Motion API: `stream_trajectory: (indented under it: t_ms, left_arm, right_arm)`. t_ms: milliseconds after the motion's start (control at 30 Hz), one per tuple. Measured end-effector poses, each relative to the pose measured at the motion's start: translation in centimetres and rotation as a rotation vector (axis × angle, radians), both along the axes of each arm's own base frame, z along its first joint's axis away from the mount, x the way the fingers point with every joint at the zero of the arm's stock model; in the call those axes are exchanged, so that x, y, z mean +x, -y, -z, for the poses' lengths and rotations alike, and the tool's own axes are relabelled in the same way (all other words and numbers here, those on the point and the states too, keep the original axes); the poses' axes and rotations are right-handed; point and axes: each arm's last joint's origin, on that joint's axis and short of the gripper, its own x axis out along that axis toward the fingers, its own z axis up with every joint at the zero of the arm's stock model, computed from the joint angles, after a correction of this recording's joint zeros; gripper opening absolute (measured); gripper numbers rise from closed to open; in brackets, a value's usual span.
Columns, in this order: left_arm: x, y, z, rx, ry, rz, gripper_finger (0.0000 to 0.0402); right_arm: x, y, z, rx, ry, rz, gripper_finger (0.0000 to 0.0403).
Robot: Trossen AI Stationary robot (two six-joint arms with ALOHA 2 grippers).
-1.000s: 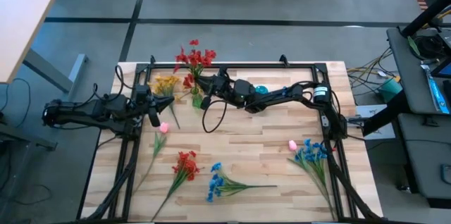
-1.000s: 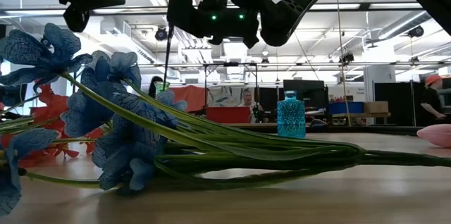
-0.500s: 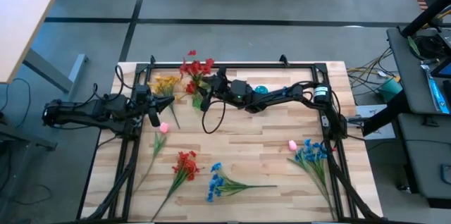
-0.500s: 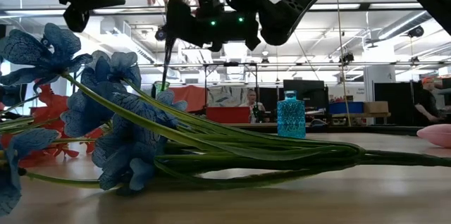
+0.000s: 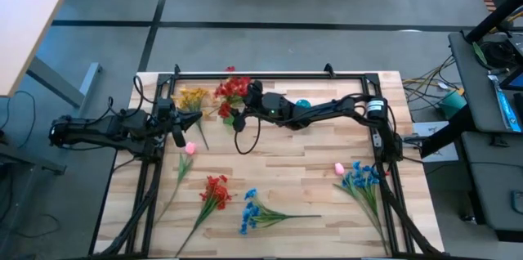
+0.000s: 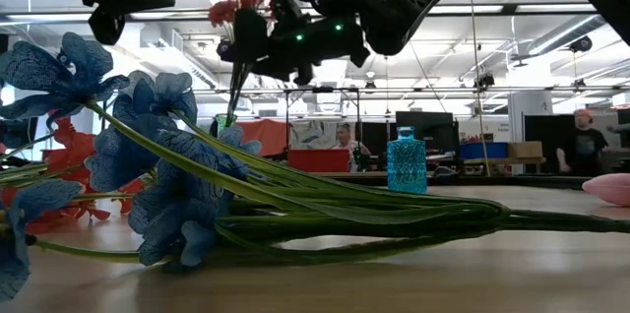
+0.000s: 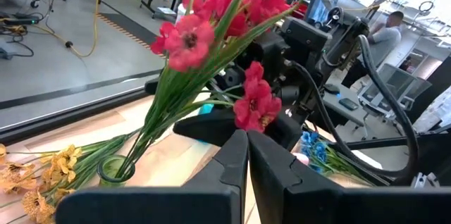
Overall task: Sort flowers into vase by color
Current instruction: Put the top red flowers into the green vase, then put the right pink tulip into the blue vase
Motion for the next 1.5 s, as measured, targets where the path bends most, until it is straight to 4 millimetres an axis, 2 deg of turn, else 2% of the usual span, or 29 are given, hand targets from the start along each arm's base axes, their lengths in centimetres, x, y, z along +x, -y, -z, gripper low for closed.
stream_trajectory:
  t_ms: [267, 700, 900, 1200, 1500]
  left_arm:
    - [0.0, 0.0, 0.0, 0.004, -0.002, 0.001, 0.0]
    - [0.0, 0.0, 0.2, 0.0, -0.021, 0.0, 0.0]
    - [0.0, 0.0, 0.2, -0.007, -0.022, -0.001, 0.0]
    - [0.1, 0.0, 0.2, -0.014, -0.016, -0.003, 0.0]
    - [0.1, 0.0, -0.1, -0.016, 0.005, -0.005, 0.0]
  right_arm:
    - [-0.6, -0.3, -1.4, 0.002, -0.036, -0.004, 0.0334]
    - [-2.8, -0.7, -3.0, 0.128, -0.265, -0.014, 0.0339]
    - [-4.2, -1.3, -4.5, 0.19, -0.329, -0.045, 0.0339]
    - [-6.8, -3.3, -6.4, 0.325, -0.449, -0.031, 0.0338]
    - [-9.1, -6.8, -7.6, 0.401, -0.567, -0.06, 0.0338]
